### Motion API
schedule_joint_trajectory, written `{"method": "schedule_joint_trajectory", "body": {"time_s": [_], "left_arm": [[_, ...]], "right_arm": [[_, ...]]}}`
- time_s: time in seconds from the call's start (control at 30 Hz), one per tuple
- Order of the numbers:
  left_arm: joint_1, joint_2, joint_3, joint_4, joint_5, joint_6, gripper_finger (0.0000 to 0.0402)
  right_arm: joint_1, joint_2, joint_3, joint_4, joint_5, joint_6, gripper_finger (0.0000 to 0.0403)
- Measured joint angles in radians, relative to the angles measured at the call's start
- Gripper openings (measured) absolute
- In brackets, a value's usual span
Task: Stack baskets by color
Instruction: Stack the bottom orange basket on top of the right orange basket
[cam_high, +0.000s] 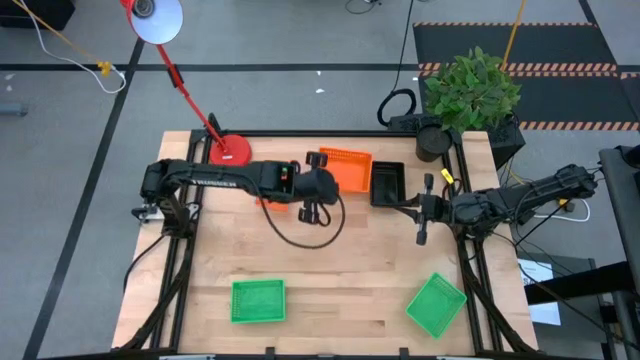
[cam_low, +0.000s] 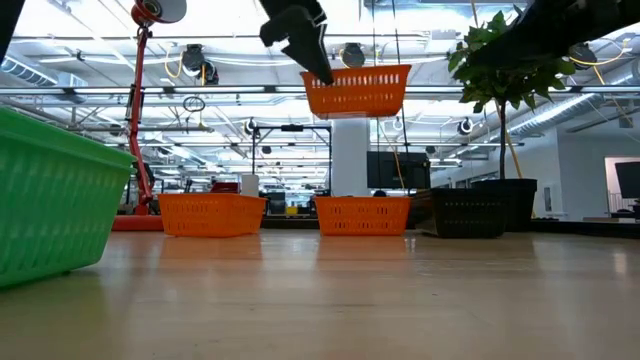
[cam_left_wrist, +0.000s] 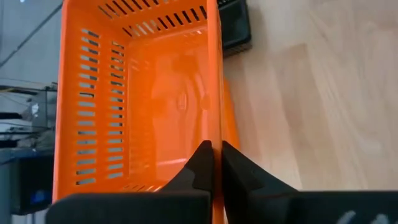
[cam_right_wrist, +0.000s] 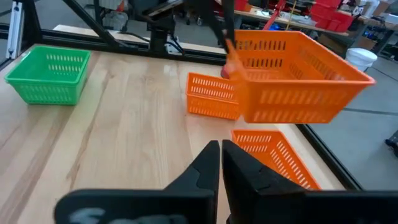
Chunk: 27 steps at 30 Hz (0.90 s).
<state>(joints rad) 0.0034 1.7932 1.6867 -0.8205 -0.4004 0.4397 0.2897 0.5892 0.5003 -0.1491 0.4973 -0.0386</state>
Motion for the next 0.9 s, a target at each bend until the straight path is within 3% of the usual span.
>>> {"method": "schedule_joint_trajectory", "body": {"time_s": [0.17,0.4,0.53,0.9], "left_arm": [[0.045,0.0,0.0,0.045,0.033,-0.004,0.0023],[0.085,0.0,0.0,0.071,0.038,-0.031,0.0008],[0.106,0.008,0.0,0.109,0.037,-0.031,0.0025],[0.136,0.13,0.0,0.137,0.086,-0.047,0.0012]], "right_arm": [[0.0,0.0,0.0,-0.016,0.0,0.013,0.0008],[0.0,0.001,0.0,-0.049,0.0,0.049,0.0008],[0.0,0.001,0.0,-0.051,0.0,0.053,0.0008],[0.0,0.004,0.0,-0.047,0.0,0.054,0.0008]]}}
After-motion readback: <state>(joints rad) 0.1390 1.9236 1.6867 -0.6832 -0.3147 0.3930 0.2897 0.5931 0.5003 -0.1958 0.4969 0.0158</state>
